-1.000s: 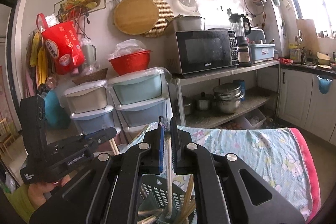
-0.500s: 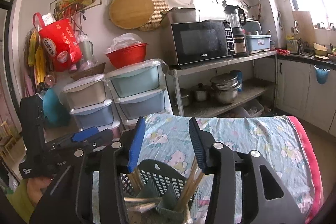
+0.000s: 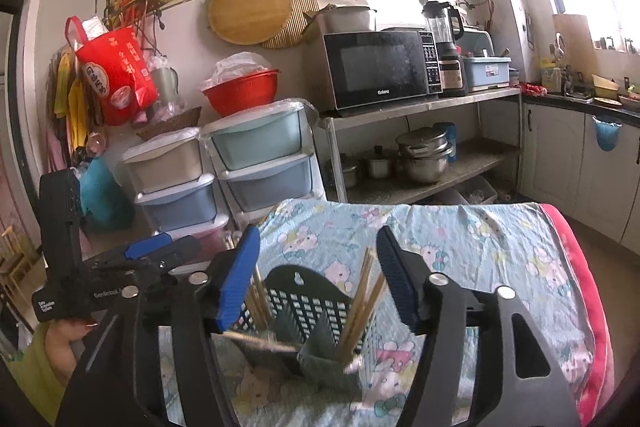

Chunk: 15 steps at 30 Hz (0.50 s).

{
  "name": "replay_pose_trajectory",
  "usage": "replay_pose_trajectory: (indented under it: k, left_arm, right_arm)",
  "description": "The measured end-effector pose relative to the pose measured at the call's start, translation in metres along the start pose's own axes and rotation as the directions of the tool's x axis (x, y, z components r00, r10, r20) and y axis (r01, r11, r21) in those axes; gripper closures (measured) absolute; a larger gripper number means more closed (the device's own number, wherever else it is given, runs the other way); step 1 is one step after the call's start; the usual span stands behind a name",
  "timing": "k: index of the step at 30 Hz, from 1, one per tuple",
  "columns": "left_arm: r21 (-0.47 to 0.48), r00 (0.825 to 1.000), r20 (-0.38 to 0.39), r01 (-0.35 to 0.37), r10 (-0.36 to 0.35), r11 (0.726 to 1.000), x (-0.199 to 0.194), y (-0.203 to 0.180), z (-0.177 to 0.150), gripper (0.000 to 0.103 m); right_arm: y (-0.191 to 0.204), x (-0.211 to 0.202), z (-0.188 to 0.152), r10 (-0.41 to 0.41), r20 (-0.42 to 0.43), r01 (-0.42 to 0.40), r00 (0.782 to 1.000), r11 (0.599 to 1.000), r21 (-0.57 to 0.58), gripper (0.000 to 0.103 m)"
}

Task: Organize utensils
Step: 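Withdraw both open grippers back from the caddy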

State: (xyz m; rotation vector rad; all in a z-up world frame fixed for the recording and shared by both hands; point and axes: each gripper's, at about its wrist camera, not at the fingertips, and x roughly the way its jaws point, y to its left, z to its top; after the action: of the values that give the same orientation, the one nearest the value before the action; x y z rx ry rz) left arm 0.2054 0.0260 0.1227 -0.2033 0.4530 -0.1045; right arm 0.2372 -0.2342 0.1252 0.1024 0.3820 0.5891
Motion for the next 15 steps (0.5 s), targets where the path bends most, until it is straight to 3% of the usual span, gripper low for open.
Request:
replay_pose_trajectory:
  k: [15]
  left_arm:
    - [0.017,0.998,-0.056,0.023,-0.022,1.0,-0.019,-0.008,-0.041,0.011]
  right_arm:
    - [0.005,-0.03,-0.042,-0.028,-0.056,0.027,0.998,1.0,-0.013,0.022]
